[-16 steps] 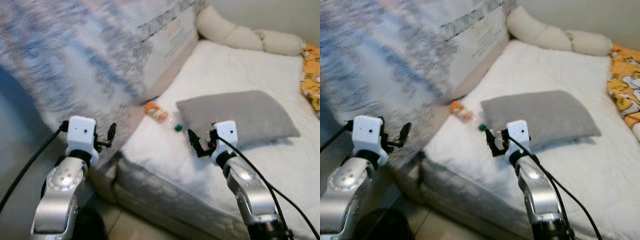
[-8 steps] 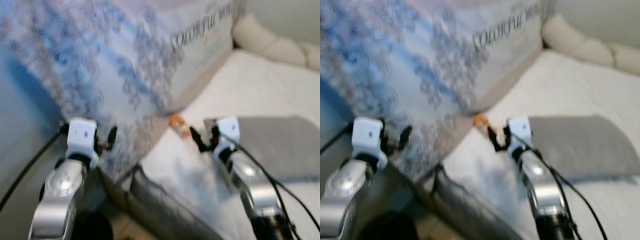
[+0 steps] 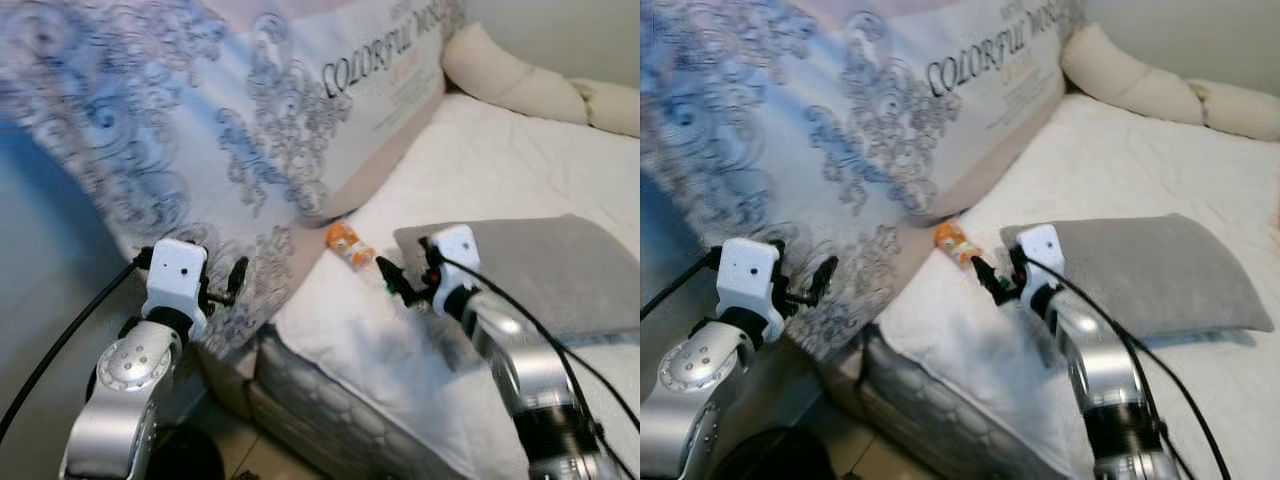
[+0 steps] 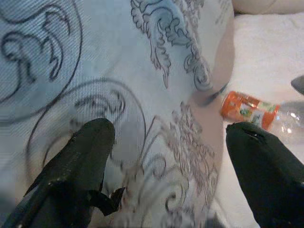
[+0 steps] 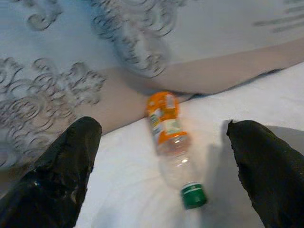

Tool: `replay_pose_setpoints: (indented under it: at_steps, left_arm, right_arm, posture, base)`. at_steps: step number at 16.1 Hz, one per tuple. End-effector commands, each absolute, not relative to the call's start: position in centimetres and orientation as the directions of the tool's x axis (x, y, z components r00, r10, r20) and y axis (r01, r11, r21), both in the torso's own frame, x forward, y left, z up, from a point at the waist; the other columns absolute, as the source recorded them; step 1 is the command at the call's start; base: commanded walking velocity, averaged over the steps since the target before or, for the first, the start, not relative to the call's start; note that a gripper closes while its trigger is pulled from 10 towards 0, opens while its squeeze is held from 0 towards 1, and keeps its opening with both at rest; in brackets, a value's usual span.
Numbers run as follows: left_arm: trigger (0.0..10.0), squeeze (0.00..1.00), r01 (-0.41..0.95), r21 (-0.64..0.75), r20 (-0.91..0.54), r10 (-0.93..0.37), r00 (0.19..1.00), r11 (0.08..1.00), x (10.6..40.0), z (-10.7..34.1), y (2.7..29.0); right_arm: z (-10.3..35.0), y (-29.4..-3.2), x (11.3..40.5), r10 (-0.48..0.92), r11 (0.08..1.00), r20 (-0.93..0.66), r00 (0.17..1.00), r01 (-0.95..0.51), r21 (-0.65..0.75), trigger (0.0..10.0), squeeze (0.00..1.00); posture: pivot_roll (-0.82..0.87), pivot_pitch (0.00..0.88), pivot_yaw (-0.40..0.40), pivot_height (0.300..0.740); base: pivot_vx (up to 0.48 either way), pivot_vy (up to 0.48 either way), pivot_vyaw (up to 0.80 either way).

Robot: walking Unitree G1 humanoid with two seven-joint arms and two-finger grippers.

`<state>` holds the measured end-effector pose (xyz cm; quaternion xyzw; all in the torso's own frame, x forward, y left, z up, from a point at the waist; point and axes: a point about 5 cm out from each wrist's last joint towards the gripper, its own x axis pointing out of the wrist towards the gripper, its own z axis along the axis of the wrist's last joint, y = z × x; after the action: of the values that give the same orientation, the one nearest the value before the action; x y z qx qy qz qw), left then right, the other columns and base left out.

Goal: Clean up the room

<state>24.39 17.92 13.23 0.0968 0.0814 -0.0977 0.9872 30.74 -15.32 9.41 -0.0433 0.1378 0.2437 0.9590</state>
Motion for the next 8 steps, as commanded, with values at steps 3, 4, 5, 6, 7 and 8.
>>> replay_pose_setpoints:
  at_steps: [3, 4, 5, 6, 7, 8]
  left_arm:
    - [10.0, 0.00, 0.249, 0.176, -0.194, -0.214, 0.957, 0.952, 24.3, 13.3, 17.6]
    - [10.0, 0.00, 0.249, 0.175, -0.197, -0.214, 0.957, 0.953, 24.3, 13.2, 17.6]
    - [10.0, 0.00, 0.246, 0.177, -0.203, -0.210, 0.957, 0.953, 24.3, 13.2, 17.7]
    - [10.0, 0.00, 0.247, 0.177, -0.204, -0.210, 0.956, 0.953, 24.3, 13.3, 17.7]
    - [10.0, 0.00, 0.251, 0.174, -0.210, -0.213, 0.954, 0.952, 24.4, 13.3, 17.6]
    - [10.0, 0.00, 0.253, 0.160, -0.213, -0.217, 0.953, 0.954, 24.5, 13.4, 17.5]
  right_arm:
    - [9.2, -15.7, 31.3, 0.488, 0.850, -0.338, 0.805, -0.526, -0.024, 10.0, 1.00]
    - [9.4, -15.6, 31.4, 0.498, 0.847, -0.331, 0.802, -0.531, -0.012, 10.0, 1.00]
    - [9.6, -15.2, 31.6, 0.517, 0.841, -0.319, 0.795, -0.540, 0.018, 10.0, 1.00]
    - [9.6, -15.0, 31.7, 0.525, 0.837, -0.320, 0.788, -0.546, 0.030, 10.0, 1.00]
    - [9.4, -14.6, 31.9, 0.535, 0.830, -0.332, 0.777, -0.557, 0.033, 10.0, 1.00]
    - [9.3, -14.3, 32.1, 0.542, 0.822, -0.346, 0.766, -0.569, 0.028, 10.0, 1.00]
  posture:
    - [0.09, 0.000, -0.018, 0.740]
    - [0.10, 0.000, -0.021, 0.740]
    - [0.10, 0.000, -0.021, 0.740]
    - [0.10, 0.000, -0.021, 0.740]
    - [0.10, 0.000, -0.019, 0.740]
    - [0.10, 0.000, -0.018, 0.740]
  base:
    - [0.000, 0.000, 0.00]
    - [0.000, 0.000, 0.00]
    - [0.000, 0.000, 0.00]
    - [0.000, 0.000, 0.00]
    - [0.000, 0.000, 0.00]
    - [0.000, 0.000, 0.00]
